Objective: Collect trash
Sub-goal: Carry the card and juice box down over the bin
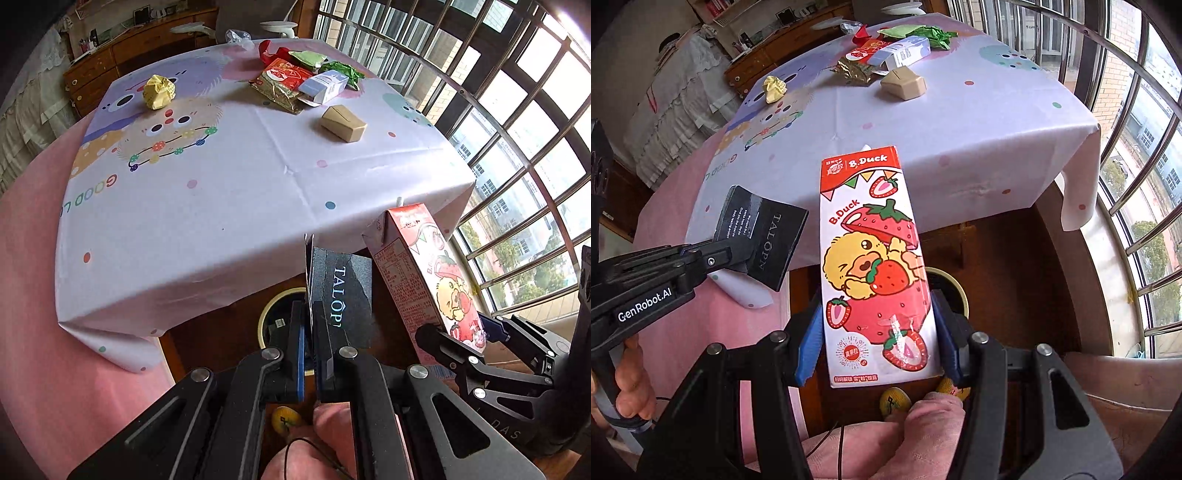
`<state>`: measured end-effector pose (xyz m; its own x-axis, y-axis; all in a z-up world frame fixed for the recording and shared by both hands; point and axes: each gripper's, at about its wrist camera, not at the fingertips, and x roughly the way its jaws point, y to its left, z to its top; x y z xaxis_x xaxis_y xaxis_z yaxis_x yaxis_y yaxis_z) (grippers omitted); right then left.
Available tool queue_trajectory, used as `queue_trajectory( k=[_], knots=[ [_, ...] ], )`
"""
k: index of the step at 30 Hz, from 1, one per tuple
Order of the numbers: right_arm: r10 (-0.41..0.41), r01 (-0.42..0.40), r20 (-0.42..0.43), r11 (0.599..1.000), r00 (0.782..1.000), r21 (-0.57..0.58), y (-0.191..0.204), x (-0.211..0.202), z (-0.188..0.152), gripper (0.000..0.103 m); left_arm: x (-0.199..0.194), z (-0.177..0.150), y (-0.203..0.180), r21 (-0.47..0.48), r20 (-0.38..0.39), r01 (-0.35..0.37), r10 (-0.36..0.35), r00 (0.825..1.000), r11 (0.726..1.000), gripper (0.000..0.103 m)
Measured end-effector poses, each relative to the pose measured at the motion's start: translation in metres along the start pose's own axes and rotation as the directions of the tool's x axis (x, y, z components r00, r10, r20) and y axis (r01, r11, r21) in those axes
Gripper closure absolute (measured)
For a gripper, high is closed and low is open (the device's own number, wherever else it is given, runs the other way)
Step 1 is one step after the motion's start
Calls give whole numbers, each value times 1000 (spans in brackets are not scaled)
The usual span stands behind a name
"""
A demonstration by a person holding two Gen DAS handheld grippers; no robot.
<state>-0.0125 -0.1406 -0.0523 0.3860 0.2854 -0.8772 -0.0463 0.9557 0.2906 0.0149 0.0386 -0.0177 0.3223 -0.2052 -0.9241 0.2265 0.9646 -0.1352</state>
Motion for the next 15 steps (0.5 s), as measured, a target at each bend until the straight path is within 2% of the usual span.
queue_trajectory(
  k=[3, 8, 15],
  knots=[
    [-10, 10, -57, 1000, 998, -10, -15, 37, -8, 53, 37, -21, -9, 3, -61, -13, 13, 998, 1000, 99],
    [-21, 22, -154, 1000, 988, 5, -49, 115, -31, 53, 117, -52, -6, -51, -158, -41, 33, 987, 998, 99],
    [-40, 39, -226, 999, 973, -9, -76, 208, -66, 53, 210, -71, 11, -117, -223, -54, 27, 975, 992, 99]
  ],
)
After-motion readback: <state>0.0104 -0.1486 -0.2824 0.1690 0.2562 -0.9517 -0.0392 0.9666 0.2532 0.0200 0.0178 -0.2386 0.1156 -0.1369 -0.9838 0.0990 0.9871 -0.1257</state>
